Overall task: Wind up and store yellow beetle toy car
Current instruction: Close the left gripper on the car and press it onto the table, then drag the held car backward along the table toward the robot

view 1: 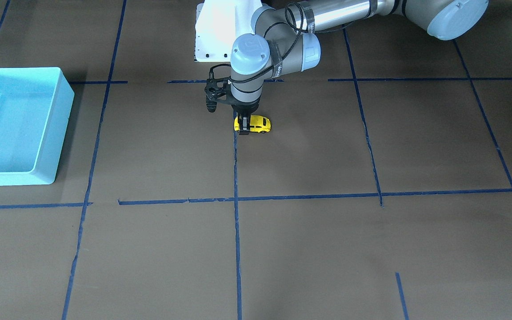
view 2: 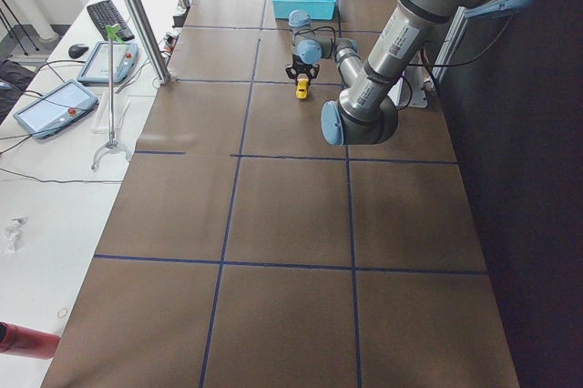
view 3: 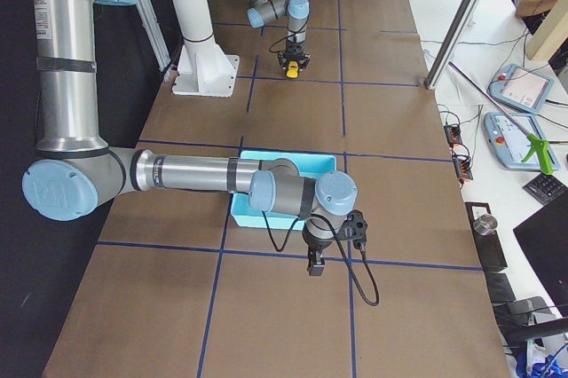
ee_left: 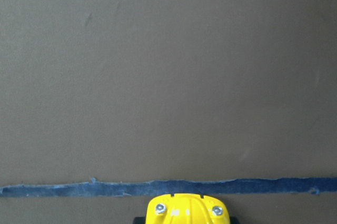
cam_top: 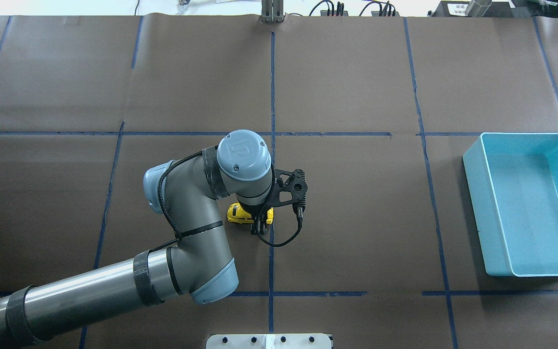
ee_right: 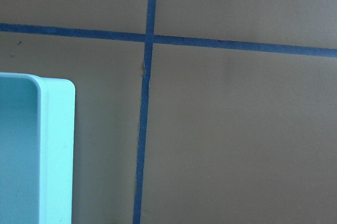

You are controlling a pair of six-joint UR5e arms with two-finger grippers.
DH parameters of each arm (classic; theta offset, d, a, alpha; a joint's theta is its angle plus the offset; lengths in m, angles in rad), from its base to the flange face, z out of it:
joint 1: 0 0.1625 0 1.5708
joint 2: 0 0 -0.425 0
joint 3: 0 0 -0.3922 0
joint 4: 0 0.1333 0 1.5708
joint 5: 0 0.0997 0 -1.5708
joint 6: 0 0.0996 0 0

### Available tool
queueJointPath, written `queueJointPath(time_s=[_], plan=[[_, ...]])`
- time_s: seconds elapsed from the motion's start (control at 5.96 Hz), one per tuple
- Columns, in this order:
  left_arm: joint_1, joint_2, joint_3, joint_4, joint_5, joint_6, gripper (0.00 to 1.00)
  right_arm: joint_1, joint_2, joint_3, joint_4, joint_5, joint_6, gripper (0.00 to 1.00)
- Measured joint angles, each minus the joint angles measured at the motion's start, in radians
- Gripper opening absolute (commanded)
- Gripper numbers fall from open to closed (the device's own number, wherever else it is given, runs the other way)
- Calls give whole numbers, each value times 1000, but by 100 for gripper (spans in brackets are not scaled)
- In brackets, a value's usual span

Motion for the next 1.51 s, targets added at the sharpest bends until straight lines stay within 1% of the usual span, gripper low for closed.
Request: queueJointPath(time_s=[0.84,1.51], plan=[[-36,69,-4,-261,0,0,0,0,0,-6,0,0,1,100],[-58,176,-6,-451,-13,1,0,0,1,-13,1,-7,1,100]])
